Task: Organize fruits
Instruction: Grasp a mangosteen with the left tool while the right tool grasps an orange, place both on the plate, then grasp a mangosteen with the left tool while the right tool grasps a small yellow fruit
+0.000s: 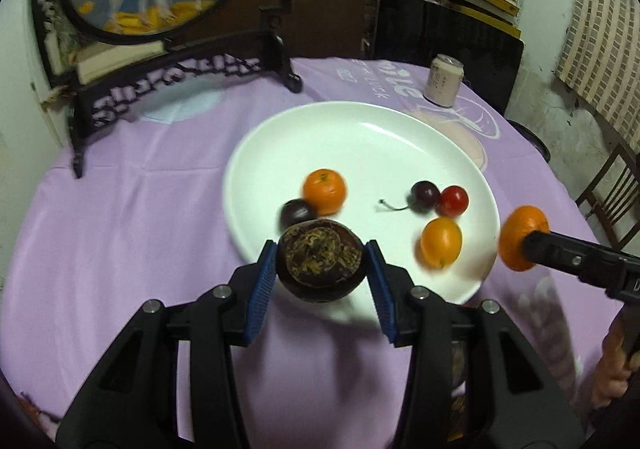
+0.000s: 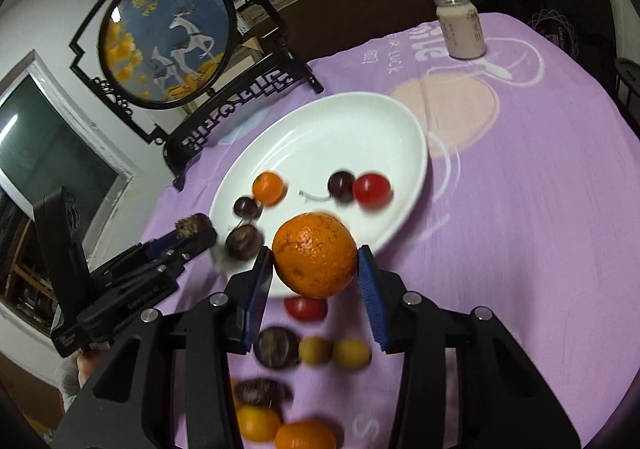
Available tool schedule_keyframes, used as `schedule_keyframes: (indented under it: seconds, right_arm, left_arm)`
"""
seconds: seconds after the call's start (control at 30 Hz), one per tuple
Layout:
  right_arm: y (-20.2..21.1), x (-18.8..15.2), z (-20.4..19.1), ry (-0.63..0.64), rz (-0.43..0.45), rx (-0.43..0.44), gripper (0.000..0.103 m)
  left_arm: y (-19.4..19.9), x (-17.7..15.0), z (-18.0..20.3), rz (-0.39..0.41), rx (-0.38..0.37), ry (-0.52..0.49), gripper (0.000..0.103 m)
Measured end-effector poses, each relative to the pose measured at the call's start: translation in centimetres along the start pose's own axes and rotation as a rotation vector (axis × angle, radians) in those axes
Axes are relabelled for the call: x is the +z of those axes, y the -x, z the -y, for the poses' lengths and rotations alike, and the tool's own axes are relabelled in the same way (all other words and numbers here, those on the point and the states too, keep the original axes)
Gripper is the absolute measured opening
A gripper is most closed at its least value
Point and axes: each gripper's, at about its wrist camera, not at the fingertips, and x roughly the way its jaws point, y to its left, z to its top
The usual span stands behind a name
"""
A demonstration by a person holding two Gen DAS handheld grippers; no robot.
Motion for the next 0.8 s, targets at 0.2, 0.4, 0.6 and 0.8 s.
schedule_keyframes:
  seconds: [0.2,0.4,0.6,0.8]
  right_arm:
    - [-2.5,1.7,0.1,0.050,0.007,-0.140,0.044]
    - [-3.0,1.9,0.3,0.062,-0.001,-0.131,0.048]
    - [0.0,0.7,0.7,0.037,0.054,-0.072,0.048]
    - [0.9,-3.0,1.3,0.020,0.000,-0.028,0.048]
  left_arm:
    - [-3.3,0.0,3.1,-0.042,0.006,-0.090,0.047]
    - [-2.9,0.1,2.8,-0.006,0.013,-0.075,0.070]
    - [-0.5,-0.8,0.8,0.034,0.029,-0.011,0.082]
    - [1.5,-3.4,-1.2,0.023,0.069,0.043,0.087]
